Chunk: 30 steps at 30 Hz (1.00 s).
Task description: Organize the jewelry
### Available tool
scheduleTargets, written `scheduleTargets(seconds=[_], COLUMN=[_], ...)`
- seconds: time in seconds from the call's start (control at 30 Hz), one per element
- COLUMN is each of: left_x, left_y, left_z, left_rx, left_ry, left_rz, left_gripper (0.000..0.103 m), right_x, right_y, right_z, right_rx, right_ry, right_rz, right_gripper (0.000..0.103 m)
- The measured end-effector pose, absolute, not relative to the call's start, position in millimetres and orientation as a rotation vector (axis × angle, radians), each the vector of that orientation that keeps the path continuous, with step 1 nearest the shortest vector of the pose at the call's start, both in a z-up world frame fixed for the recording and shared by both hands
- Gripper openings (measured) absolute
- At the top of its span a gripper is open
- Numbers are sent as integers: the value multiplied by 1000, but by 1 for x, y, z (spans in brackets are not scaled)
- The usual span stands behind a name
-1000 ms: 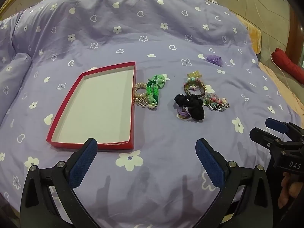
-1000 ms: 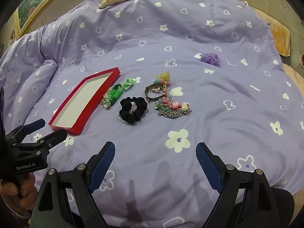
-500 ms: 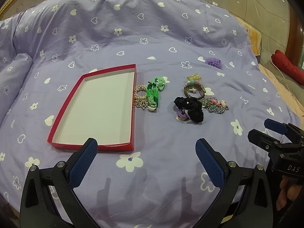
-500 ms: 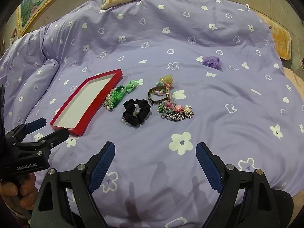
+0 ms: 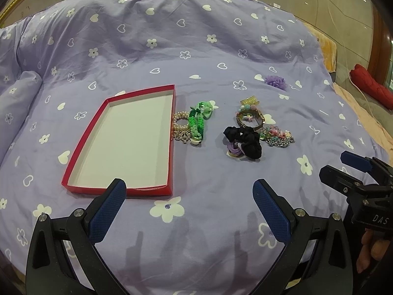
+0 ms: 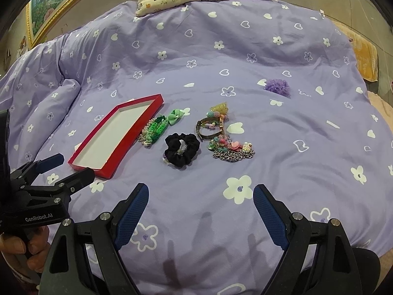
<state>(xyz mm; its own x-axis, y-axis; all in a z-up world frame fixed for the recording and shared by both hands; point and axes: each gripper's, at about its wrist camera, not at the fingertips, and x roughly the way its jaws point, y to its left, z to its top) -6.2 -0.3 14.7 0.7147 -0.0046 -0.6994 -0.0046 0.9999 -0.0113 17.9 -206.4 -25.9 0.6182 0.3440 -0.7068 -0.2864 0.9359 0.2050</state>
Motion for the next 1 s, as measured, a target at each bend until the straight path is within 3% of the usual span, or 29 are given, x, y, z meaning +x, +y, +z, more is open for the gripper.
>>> scheduleTargets(seconds=[1.0], left_x=[1], left_y=[-1], left_z=[5], left_rx=[-12], left_ry=[789], left_rz=[-4], left_gripper=[103], right_x=[19], right_y=[-203], right_z=[-26], right_rx=[62], right_ry=[834], right_rz=[374], right_gripper=[89])
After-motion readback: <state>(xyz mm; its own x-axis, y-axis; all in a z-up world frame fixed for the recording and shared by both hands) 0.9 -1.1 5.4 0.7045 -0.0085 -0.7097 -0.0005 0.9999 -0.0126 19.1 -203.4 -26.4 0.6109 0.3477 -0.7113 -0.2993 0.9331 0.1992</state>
